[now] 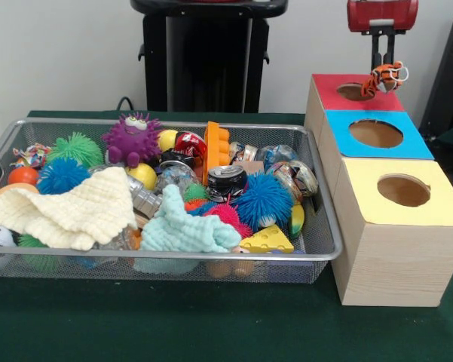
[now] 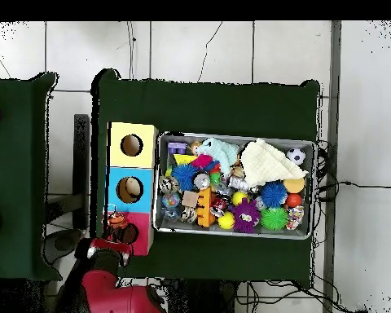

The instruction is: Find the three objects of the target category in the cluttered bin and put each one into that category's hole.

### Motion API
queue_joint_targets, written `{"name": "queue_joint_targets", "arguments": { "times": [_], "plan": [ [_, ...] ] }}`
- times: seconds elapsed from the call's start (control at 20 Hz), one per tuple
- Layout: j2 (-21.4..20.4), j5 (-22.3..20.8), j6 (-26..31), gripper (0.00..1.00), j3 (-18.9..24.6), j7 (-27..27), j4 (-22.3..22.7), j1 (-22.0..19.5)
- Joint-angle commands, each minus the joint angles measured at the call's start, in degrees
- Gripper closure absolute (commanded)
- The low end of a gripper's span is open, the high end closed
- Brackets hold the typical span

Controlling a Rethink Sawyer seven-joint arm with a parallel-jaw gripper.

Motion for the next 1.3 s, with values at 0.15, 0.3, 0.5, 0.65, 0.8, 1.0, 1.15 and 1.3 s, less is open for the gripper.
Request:
{"name": "queue_joint_targets", "arguments": {
  "times": [0.15, 0.3, 0.5, 0.65, 0.8, 1.0, 1.15, 1.3],
  "plan": [
    [-1.37, -19.87, -2.82, 1.0, 10.26, 0.27, -0.15, -10.12],
    [-2.01, -22.38, -2.78, 1.0, 10.55, 2.24, -0.11, -11.1],
    [-0.55, -25.82, -6.14, 1.0, 9.08, 4.65, 1.26, -11.64],
    [2.62, -27.53, -10.74, 1.0, 6.61, 5.01, 1.07, -10.73],
    [8.69, -27.31, -18.1, 1.0, 2.67, 5.32, 1.42, -8.43],
    [14.54, -25.08, -25.82, 1.0, -0.19, 5.98, 1.42, -5.56],
    [15.45, -23.05, -27.02, 1.0, -0.69, 6.59, 1.58, -3.89],
    [17.88, -20.6, -30.27, 1.0, -1.65, 6.81, 1.07, -1.9]
  ]
}}
